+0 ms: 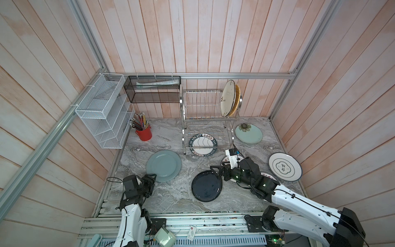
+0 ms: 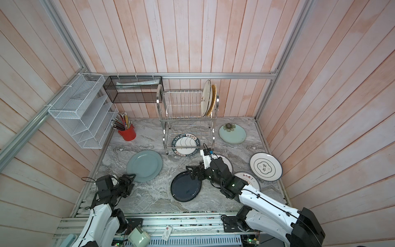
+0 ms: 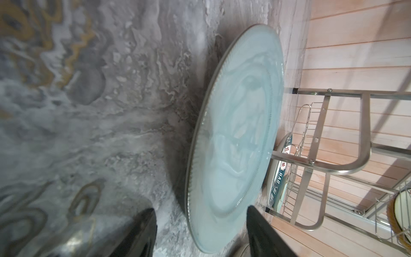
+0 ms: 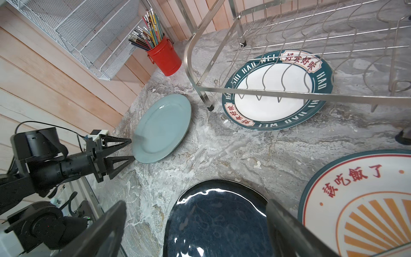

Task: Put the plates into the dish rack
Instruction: 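Grasp the pale green plate edge with the left gripper and slide it outward, then lift the pale green plate upright with the left gripper toward the right gripper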

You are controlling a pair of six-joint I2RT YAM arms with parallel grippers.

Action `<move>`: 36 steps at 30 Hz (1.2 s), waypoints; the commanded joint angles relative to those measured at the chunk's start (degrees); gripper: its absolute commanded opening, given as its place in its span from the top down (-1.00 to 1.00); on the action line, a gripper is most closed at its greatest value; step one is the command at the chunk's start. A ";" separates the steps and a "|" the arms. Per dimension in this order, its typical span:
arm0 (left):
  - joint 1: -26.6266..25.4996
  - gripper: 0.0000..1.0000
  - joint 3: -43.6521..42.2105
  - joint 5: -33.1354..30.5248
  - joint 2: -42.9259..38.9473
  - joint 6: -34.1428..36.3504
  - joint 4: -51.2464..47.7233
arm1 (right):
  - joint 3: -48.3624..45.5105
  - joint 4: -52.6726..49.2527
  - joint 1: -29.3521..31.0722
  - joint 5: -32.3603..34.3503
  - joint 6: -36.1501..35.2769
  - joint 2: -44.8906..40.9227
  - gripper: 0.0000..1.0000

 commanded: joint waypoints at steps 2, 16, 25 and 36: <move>0.39 -0.31 -2.79 1.01 2.02 -0.59 8.12 | -0.81 1.88 0.32 -0.29 0.96 -1.34 -0.95; 0.48 0.09 -5.43 1.42 19.97 -7.22 24.08 | -1.25 2.26 0.32 -1.02 1.85 -2.26 -0.95; 0.49 0.63 -2.64 0.26 26.44 -8.46 27.73 | -1.60 1.74 0.32 -1.27 2.89 -4.17 -0.95; 0.49 1.00 -1.34 7.06 29.98 -7.65 37.46 | -0.26 -1.55 0.31 -0.35 2.83 -5.68 -0.95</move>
